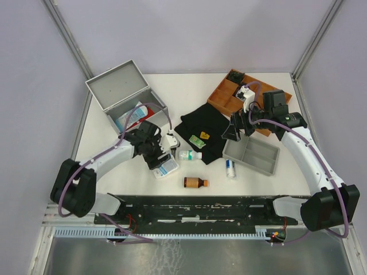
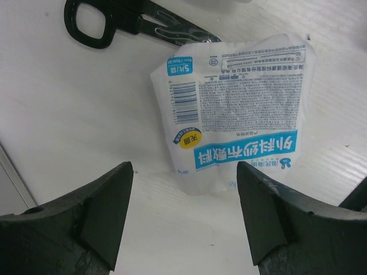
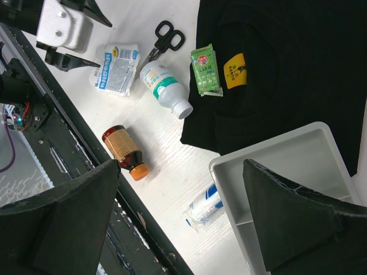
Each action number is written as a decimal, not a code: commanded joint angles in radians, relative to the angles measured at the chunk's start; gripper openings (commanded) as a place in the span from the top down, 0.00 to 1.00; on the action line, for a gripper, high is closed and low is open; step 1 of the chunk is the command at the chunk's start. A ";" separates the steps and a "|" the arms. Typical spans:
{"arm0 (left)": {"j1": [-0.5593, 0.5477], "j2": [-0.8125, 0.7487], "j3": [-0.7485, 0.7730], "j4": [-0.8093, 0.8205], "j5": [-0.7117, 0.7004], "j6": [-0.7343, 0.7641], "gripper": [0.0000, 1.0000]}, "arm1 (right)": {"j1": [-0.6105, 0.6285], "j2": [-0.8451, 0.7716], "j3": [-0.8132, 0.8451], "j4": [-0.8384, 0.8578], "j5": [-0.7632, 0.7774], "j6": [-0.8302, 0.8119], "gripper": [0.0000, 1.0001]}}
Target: Organize the medicine kit
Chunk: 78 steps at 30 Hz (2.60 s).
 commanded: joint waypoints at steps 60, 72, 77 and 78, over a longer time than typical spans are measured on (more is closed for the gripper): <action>0.235 0.239 0.805 -0.250 -0.238 0.065 0.97 | -0.003 -0.022 0.022 0.012 -0.008 -0.019 0.01; 0.308 0.496 0.991 -0.252 -0.264 0.116 0.96 | -0.003 -0.032 0.022 0.011 -0.013 -0.023 0.00; 0.310 0.553 0.990 -0.222 -0.247 0.105 0.93 | -0.003 -0.036 0.023 0.008 -0.016 -0.024 0.00; 0.310 0.567 0.991 -0.218 -0.248 0.103 0.93 | -0.003 -0.036 0.023 0.008 -0.017 -0.024 0.00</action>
